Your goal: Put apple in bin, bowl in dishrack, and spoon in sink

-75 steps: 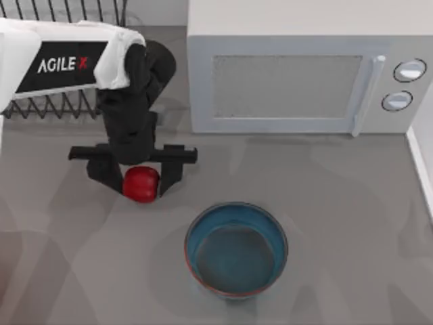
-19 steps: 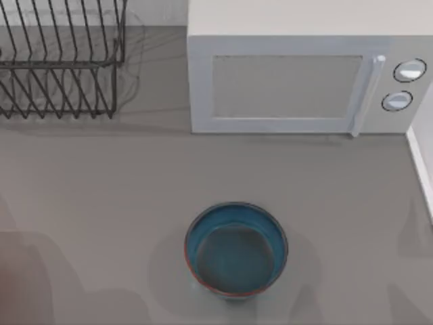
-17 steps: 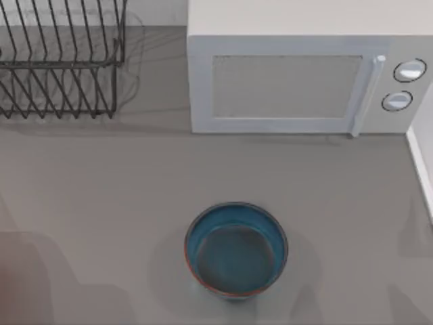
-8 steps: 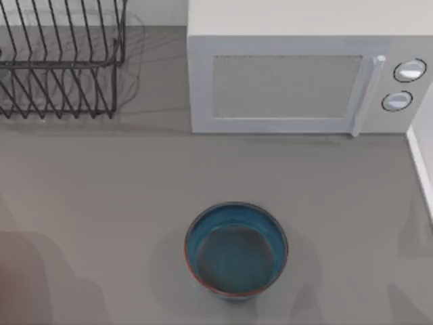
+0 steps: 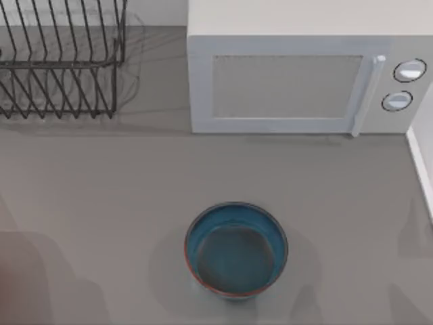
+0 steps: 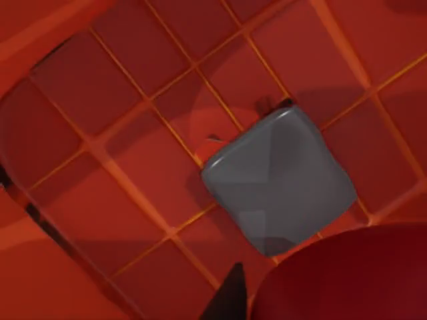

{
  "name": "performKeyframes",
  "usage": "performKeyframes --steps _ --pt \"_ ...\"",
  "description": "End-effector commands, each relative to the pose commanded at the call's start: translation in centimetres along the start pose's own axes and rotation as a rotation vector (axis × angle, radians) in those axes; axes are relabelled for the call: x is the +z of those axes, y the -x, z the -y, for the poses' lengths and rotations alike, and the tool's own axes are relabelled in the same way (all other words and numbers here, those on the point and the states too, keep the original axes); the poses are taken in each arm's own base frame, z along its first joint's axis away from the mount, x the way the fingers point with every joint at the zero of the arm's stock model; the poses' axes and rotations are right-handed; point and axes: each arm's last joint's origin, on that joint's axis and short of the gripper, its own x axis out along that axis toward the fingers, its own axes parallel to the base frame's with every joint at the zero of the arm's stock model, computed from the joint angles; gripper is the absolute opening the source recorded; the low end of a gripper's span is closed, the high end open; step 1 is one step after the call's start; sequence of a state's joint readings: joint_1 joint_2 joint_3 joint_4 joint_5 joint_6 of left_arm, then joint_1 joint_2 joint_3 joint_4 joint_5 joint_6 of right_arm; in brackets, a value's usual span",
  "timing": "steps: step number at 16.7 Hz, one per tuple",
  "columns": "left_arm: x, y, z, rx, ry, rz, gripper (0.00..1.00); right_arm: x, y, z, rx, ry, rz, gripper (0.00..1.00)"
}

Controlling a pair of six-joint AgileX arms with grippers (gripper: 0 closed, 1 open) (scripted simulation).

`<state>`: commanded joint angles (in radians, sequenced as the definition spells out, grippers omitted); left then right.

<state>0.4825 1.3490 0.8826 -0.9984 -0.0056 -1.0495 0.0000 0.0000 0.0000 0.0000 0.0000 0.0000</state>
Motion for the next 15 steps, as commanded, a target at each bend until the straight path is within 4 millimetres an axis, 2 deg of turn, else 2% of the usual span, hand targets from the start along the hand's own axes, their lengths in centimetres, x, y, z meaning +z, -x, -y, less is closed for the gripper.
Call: performKeyframes --steps 4,15 --pt "0.0 0.0 0.0 0.0 0.0 0.0 0.98 0.0 0.0 0.0 0.0 0.0 0.0 1.0" --pt "-0.26 0.44 0.0 -0.021 -0.016 0.016 1.0 0.0 0.0 0.0 0.0 0.0 0.0 1.0"
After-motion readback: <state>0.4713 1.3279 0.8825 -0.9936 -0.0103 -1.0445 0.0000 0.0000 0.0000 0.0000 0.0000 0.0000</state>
